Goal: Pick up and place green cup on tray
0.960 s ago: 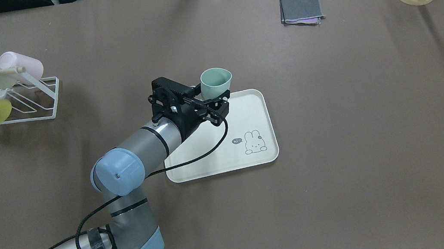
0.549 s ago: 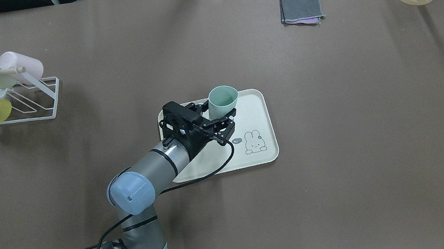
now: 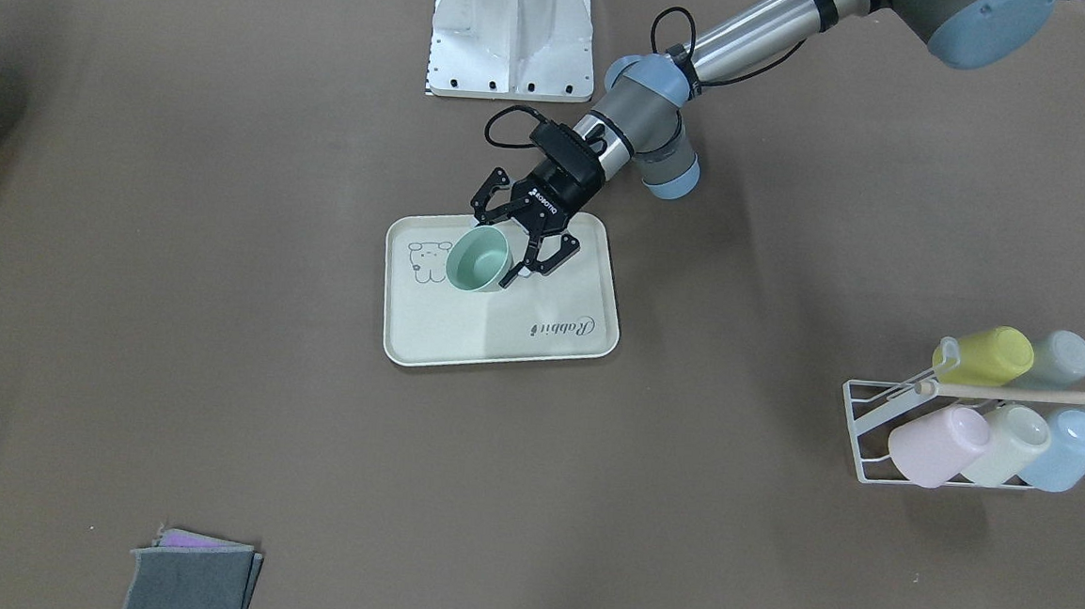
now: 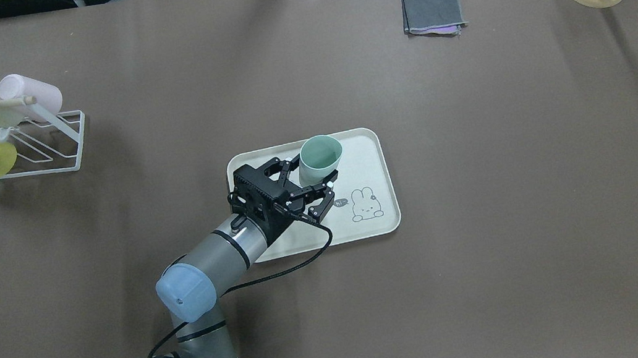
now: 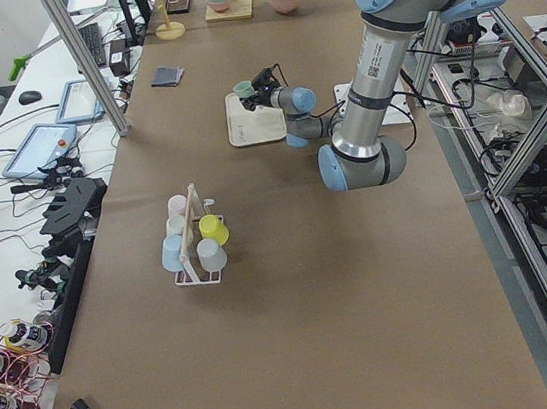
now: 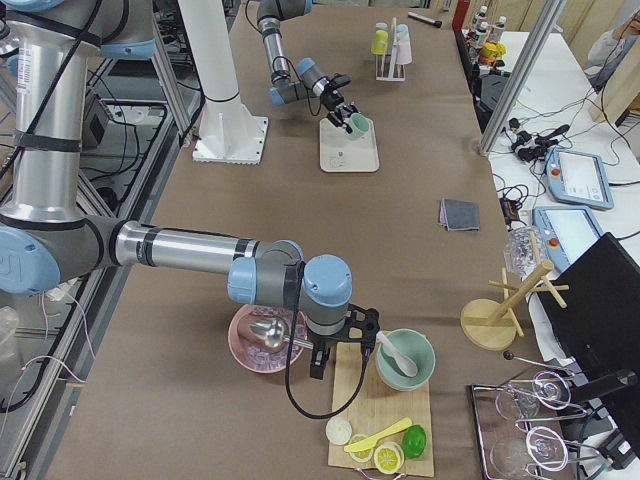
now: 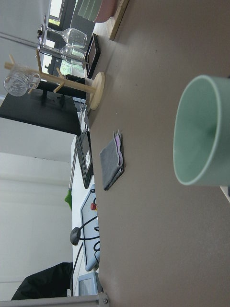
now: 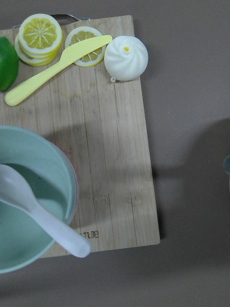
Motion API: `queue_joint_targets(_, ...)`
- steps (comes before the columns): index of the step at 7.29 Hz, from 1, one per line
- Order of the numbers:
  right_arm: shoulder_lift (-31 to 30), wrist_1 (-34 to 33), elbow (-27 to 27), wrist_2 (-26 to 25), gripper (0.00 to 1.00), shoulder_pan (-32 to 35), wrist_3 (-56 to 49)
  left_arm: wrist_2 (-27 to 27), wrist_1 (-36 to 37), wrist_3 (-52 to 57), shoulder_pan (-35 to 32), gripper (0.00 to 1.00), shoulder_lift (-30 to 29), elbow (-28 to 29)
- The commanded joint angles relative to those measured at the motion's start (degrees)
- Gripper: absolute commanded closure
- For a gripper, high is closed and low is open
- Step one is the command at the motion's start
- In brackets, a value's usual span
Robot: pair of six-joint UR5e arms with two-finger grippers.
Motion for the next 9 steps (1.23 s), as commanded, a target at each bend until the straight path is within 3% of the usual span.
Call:
queue_joint_targets(1,0.0,0.0,-0.1,0.0,0.00,0.0,0.0,0.1,-1.7,4.9,0.0,1.00,-0.4,1.9)
queue_joint_targets(9,0.0,0.0,-0.1,0.0,0.00,0.0,0.0,-0.3,1.2,6.9,-0.3,0.99,-1.7,3.7)
